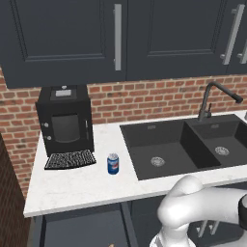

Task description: Pick the rolling pin from the drawer and place it on the counter.

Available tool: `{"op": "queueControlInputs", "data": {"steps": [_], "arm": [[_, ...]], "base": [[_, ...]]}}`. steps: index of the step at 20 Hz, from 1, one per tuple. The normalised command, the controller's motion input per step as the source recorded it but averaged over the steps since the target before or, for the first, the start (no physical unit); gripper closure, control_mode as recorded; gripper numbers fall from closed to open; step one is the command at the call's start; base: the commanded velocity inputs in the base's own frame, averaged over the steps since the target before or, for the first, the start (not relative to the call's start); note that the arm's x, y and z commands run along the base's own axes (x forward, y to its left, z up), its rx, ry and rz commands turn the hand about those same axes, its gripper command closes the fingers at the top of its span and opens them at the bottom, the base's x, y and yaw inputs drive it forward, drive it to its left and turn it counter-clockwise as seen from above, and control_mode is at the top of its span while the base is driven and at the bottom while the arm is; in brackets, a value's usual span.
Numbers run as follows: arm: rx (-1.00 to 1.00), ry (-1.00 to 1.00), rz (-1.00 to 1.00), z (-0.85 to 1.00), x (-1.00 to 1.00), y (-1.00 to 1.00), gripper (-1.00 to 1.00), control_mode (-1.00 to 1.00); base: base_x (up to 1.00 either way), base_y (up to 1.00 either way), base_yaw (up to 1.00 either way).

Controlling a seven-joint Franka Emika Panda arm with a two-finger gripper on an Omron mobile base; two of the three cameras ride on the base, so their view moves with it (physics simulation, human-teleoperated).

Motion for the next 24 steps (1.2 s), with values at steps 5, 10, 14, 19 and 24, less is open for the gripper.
{"op": "queueControlInputs", "data": {"steps": [5,10,14,19,24], "arm": [[0.01,0.0,0.0,0.36,0.53,-0.25,-1.0,-1.0],[0.03,-0.01,-0.03,0.41,0.63,-0.48,-1.0,-1.0],[0.0,-0.07,-0.11,0.07,0.54,-0.42,-1.0,-1.0],[-0.05,-0.1,-0.18,0.0,0.5,-0.06,-1.0,-1.0],[-0.08,-0.14,-0.21,0.0,0.33,-0.01,-1.0,-1.0]], "base": [[0.0,0.0,0.0],[0.0,0.0,0.0],[0.0,0.0,0.0],[0.0,0.0,0.0],[0.0,0.0,0.0]]}}
